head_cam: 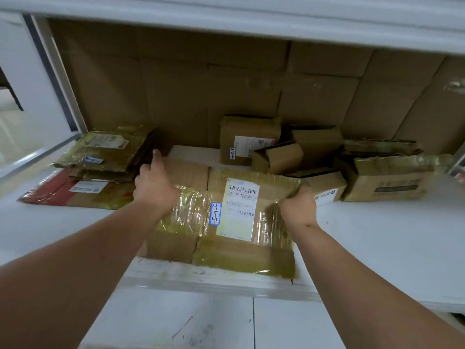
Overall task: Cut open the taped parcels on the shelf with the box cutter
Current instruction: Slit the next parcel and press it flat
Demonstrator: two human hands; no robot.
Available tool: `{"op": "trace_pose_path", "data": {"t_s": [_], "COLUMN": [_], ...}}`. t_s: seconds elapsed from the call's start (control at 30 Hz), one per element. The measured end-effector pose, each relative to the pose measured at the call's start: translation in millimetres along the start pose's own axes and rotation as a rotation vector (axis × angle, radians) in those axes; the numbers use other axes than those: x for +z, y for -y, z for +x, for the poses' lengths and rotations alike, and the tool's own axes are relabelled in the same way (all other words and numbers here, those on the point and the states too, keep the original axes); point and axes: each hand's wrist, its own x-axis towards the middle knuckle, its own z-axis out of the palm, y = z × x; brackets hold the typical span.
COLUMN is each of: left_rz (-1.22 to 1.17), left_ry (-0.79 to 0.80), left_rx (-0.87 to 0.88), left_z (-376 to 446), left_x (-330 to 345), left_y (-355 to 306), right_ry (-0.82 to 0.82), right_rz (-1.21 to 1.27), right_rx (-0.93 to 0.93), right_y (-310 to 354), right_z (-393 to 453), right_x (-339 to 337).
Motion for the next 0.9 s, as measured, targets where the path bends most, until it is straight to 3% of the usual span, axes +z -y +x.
{"op": "trace_pose_path", "data": {"t_s": [0.23,0.33,0.53,0.67,0.8,0.9], "left_rz": [-0.007,0.053,0.568,0.779,0.842,0.724], "left_ry": [-0.429,-0.441,0.038,0.237,0.429,0.730], "left_rx": [0.423,0.483,0.548,0.570,0.507,0.277], "left_z": [4.6,8.6,-9.6,-14.9,-15.4,-10.2], "left_x": [-35.7,-41.8,-22.0,-9.0,-9.8,-14.6], "left_y": [-20.5,-11.1,42.0,50.4,52.4,32.6], "right_ry": [-0.247,-0.267,0.096,0.415,0.478,0.482], "right_rz": [0.140,0.092,-0.559,-0.881,-1.005,-0.871], "right_rx": [-0.290,-0.430,-0.680,-0.731,-0.730,-0.637], "right_y": [38.2,36.3,-27.2,-42.6,-37.2,-29.8], "right_z": [11.6,9.3,-15.2,-27.6,-27.8,-25.5], "right_x": [-27.4,-33.9,-27.9,-24.6,-21.3,-17.6]}}
